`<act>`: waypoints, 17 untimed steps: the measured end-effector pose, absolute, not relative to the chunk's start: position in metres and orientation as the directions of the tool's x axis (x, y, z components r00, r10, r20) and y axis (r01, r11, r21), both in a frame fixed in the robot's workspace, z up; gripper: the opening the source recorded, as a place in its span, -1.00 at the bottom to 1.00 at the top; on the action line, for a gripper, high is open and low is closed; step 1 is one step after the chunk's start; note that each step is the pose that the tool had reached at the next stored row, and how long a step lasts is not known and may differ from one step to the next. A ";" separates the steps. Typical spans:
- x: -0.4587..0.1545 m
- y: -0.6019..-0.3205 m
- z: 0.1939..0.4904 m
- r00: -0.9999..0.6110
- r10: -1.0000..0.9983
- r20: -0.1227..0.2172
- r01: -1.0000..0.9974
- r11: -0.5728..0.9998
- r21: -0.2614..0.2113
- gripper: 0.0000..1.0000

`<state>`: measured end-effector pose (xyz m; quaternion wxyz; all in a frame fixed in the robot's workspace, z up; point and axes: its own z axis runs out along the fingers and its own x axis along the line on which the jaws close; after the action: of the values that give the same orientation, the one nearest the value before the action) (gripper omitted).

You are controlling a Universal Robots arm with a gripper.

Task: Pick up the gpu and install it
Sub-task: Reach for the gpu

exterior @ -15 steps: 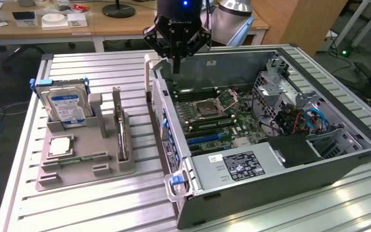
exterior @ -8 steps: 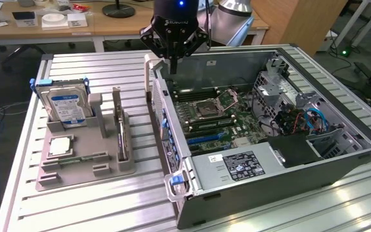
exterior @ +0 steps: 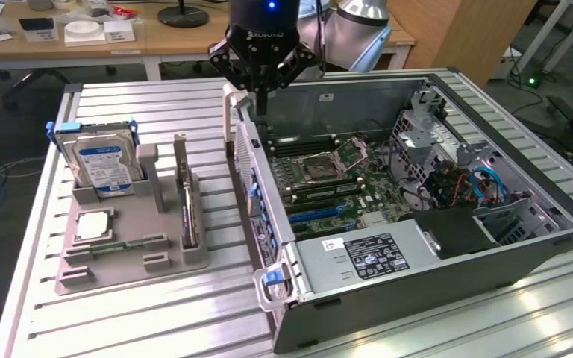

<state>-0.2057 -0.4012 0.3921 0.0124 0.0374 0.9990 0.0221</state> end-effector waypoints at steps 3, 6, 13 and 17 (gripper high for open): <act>-0.209 -0.401 0.392 -0.997 0.075 -0.023 0.074 0.996 0.045 -0.79; -0.212 -0.401 0.392 -0.997 0.075 -0.023 0.074 0.996 0.045 -0.79; -0.220 -0.402 0.392 -0.997 0.075 -0.023 0.074 0.996 0.045 -0.79; -0.224 -0.402 0.392 -0.997 0.075 -0.023 0.074 0.996 0.045 -0.79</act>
<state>-0.2237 -0.4021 0.3917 0.0122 0.0374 0.9990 0.0221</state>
